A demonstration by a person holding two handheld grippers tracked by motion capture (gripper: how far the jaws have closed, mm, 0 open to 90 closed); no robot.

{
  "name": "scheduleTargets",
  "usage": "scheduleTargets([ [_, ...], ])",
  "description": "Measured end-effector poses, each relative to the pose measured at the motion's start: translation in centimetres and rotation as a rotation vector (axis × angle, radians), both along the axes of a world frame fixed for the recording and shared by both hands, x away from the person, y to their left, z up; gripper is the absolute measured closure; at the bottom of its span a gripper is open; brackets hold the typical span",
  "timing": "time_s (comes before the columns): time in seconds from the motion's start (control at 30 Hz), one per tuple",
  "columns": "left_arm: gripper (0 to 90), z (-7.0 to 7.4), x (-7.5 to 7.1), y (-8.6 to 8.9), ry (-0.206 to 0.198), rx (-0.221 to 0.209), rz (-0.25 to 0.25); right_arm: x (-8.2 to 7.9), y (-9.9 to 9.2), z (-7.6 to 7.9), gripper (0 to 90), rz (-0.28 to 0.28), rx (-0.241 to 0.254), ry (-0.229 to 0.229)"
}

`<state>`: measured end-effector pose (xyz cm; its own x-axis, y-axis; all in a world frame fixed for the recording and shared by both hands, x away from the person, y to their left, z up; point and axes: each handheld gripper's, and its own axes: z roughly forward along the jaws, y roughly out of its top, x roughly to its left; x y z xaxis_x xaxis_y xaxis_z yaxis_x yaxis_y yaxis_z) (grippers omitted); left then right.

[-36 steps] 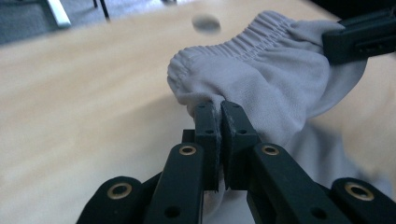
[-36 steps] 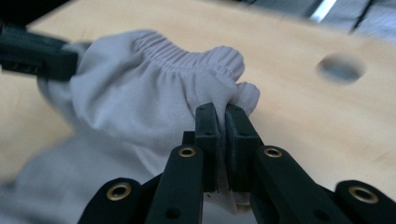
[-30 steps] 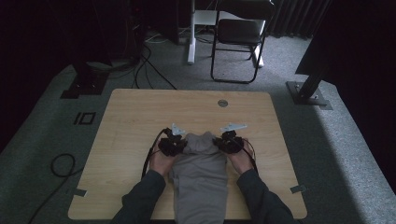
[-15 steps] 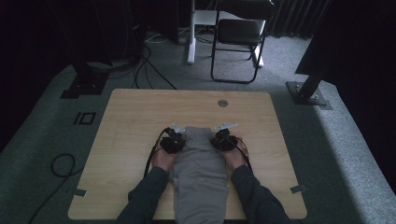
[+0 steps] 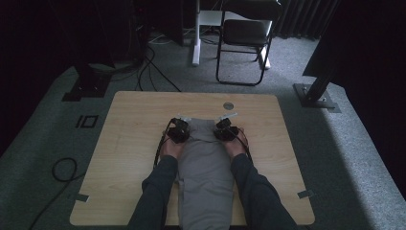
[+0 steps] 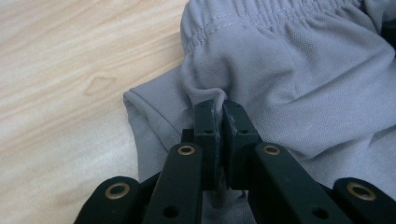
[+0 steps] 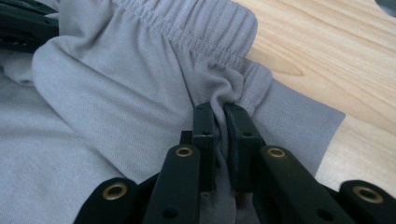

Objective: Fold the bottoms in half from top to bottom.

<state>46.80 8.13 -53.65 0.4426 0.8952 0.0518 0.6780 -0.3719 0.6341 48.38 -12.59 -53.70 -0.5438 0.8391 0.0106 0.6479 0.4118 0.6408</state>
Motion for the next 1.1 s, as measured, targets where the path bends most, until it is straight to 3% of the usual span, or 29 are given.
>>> scheduleTargets([
  [0.2,86.1,0.0,0.2,0.0,-0.003,0.004,0.006,0.6,0.2,0.2,83.8,-0.002,-0.012,0.007],
  [0.27,86.2,0.2,0.0,0.0,-0.011,0.007,-0.007,0.4,0.2,0.5,84.5,-0.004,-0.016,-0.015],
  [0.43,86.3,1.9,-0.7,1.0,-0.056,-0.065,-0.023,-0.2,-0.2,1.8,84.7,0.007,0.019,-0.062],
  [0.5,86.4,2.3,-0.9,1.1,-0.065,-0.07,-0.029,-0.7,-0.6,2.8,84.8,0.012,0.052,-0.086],
  [0.53,86.5,4.3,-2.1,1.5,-0.111,-0.109,-0.051,-1.4,-1.1,3.9,84.9,0.016,0.092,-0.109],
  [0.6,86.6,5.8,-3.2,1.8,-0.147,-0.141,-0.063,-2.2,-1.5,5.1,85.0,0.02,0.128,-0.129],
  [0.7,86.6,7.8,-5.4,2.1,-0.187,-0.168,-0.093,-3.8,-2.1,6.5,85.0,0.057,0.16,-0.156],
  [0.77,86.5,8.4,-7.2,2.3,-0.19,-0.178,-0.12,-5.3,-2.5,6.9,84.9,0.082,0.179,-0.155],
  [0.83,86.5,8.1,-9.2,2.4,-0.181,-0.183,-0.15,-7.0,-2.6,6.7,84.8,0.117,0.168,-0.158],
  [0.93,86.4,6.1,-11.5,2.1,-0.134,-0.151,-0.188,-9.2,-2.8,5.5,84.7,0.162,0.147,-0.133],
  [1.1,86.4,2.1,-12.5,1.8,-0.043,-0.105,-0.175,-11.4,-2.8,2.2,84.6,0.193,0.093,-0.062],
])
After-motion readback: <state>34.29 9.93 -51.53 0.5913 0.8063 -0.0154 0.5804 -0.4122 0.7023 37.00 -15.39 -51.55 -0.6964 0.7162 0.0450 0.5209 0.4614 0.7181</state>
